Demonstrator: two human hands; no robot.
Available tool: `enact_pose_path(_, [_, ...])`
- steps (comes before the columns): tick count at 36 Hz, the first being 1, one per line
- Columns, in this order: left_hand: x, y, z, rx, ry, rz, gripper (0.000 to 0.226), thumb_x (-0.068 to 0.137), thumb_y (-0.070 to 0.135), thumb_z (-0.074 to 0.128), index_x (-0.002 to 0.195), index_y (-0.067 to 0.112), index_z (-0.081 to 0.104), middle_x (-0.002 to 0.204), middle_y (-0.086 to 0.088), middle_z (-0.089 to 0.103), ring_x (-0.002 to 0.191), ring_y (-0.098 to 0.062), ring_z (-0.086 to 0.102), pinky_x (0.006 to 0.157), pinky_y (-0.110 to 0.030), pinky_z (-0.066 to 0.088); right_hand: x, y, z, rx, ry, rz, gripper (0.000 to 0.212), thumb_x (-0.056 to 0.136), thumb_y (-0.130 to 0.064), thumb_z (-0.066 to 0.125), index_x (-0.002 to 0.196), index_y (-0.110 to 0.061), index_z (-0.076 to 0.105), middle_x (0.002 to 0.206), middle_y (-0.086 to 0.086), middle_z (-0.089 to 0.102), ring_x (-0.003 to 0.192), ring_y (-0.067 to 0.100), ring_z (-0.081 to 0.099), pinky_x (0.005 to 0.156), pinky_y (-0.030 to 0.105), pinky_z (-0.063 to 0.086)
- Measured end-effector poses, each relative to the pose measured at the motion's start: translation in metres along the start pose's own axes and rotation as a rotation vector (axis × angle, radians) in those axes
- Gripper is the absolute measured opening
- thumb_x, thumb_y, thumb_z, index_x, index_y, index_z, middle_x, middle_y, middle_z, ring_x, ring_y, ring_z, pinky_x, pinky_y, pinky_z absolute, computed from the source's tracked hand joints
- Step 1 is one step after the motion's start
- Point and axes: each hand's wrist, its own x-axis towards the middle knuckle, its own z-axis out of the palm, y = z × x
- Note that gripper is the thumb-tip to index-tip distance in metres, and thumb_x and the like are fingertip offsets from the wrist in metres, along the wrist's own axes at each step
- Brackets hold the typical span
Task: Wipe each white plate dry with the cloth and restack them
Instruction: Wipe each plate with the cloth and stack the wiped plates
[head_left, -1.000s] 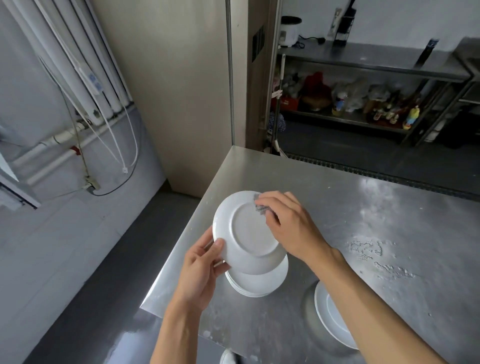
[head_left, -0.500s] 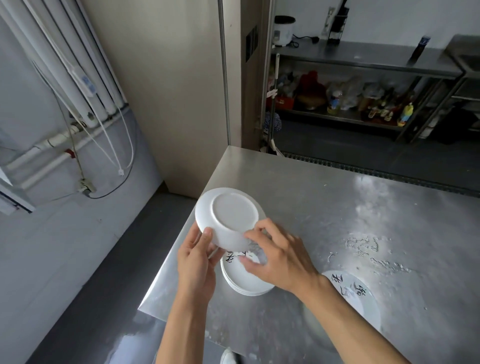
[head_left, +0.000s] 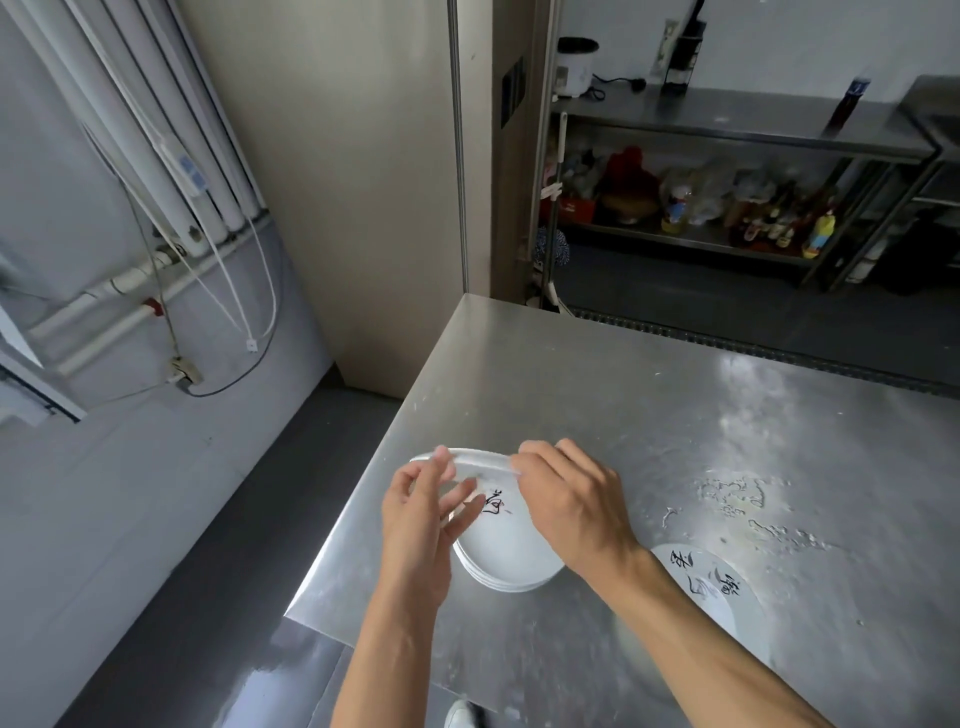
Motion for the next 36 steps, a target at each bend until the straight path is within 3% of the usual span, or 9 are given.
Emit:
enact_pose_path(3, [0.004, -0.013, -0.01, 0.242, 0.074, 0.127, 0.018, 0.09, 0.048, 0.075, 0.097, 0.031, 0.076, 0.103, -0.003, 0.061, 0.08, 0.0, 0.066, 0.078, -0.031, 0.06, -0.003, 0.004, -0.001, 0.153, -0.077, 0.191, 0.008, 0.089, -0.011, 0.069, 0.089, -0.019, 0.068, 0.092, -0.011, 0.069, 0.075, 0.021, 0.06, 0.059, 0.034, 0.049])
enact_pose_path(5, [0.005, -0.019, -0.018, 0.429, 0.076, 0.178, 0.013, 0.096, 0.036, 0.07, 0.107, 0.043, 0.074, 0.13, -0.003, 0.058, 0.103, 0.004, 0.061, 0.094, -0.031, 0.048, -0.006, 0.007, -0.001, 0.241, -0.118, 0.345, 0.005, 0.09, -0.017, 0.07, 0.09, -0.021, 0.067, 0.089, -0.012, 0.068, 0.079, 0.019, 0.062, 0.064, 0.034, 0.049])
enact_pose_path(6, [0.006, -0.023, -0.023, 0.496, 0.044, 0.171, 0.026, 0.099, 0.024, 0.067, 0.113, 0.046, 0.072, 0.138, 0.002, 0.056, 0.114, 0.003, 0.057, 0.099, -0.032, 0.044, -0.007, 0.01, 0.0, 0.277, -0.129, 0.423, 0.006, 0.091, -0.02, 0.071, 0.089, -0.022, 0.065, 0.085, -0.013, 0.066, 0.076, 0.017, 0.06, 0.064, 0.033, 0.048])
enact_pose_path(9, [0.008, -0.035, -0.034, 0.48, -0.103, 0.095, 0.052, 0.099, 0.001, 0.056, 0.119, 0.046, 0.072, 0.13, 0.01, 0.07, 0.116, -0.009, 0.068, 0.098, -0.031, 0.055, -0.011, 0.023, 0.001, 0.381, -0.158, 0.646, 0.014, 0.09, -0.024, 0.073, 0.083, -0.025, 0.061, 0.066, -0.014, 0.054, 0.061, 0.012, 0.047, 0.059, 0.032, 0.043])
enact_pose_path(14, [0.009, -0.045, -0.028, 0.42, -0.175, 0.139, 0.048, 0.103, -0.005, 0.051, 0.12, 0.034, 0.074, 0.123, 0.005, 0.074, 0.105, -0.023, 0.075, 0.078, -0.031, 0.062, -0.02, 0.045, -0.007, 0.666, -0.168, 0.983, 0.023, 0.089, -0.021, 0.07, 0.071, -0.025, 0.056, 0.063, -0.002, 0.044, 0.053, 0.017, 0.038, 0.039, 0.033, 0.046])
enact_pose_path(21, [0.004, -0.063, -0.005, 0.421, -0.257, 0.111, 0.049, 0.099, -0.002, 0.054, 0.127, 0.035, 0.069, 0.128, -0.005, 0.069, 0.109, -0.03, 0.072, 0.077, -0.043, 0.064, -0.048, 0.082, -0.034, 0.634, -0.222, 0.975, 0.031, 0.089, -0.023, 0.067, 0.068, -0.017, 0.046, 0.062, -0.009, 0.032, 0.049, 0.012, 0.034, 0.043, 0.019, 0.033])
enact_pose_path(25, [-0.001, -0.08, 0.018, 0.438, -0.252, 0.017, 0.066, 0.097, -0.006, 0.051, 0.139, 0.044, 0.056, 0.127, -0.008, 0.067, 0.107, -0.024, 0.072, 0.072, -0.039, 0.064, -0.075, 0.107, -0.055, 0.556, -0.305, 0.963, 0.008, 0.091, -0.032, 0.069, 0.084, -0.033, 0.065, 0.069, -0.015, 0.061, 0.057, 0.005, 0.053, 0.051, 0.013, 0.041])
enact_pose_path(29, [-0.011, -0.105, 0.045, 0.473, -0.287, -0.083, 0.066, 0.101, -0.004, 0.052, 0.151, 0.039, 0.045, 0.129, -0.005, 0.065, 0.104, -0.027, 0.075, 0.069, -0.037, 0.064, -0.116, 0.131, -0.075, 0.495, -0.308, 1.062, 0.002, 0.092, -0.039, 0.067, 0.09, -0.039, 0.066, 0.08, -0.019, 0.067, 0.075, -0.001, 0.06, 0.062, 0.009, 0.044])
enact_pose_path(36, [-0.031, -0.153, 0.087, 0.572, -0.533, -0.152, 0.063, 0.062, 0.022, 0.061, 0.121, 0.044, 0.07, 0.113, 0.01, 0.075, 0.102, -0.018, 0.075, 0.075, -0.052, 0.066, -0.192, 0.166, -0.101, 0.347, -0.306, 1.244, 0.005, 0.094, -0.038, 0.06, 0.094, -0.036, 0.064, 0.085, -0.022, 0.068, 0.079, -0.001, 0.062, 0.07, 0.027, 0.05])
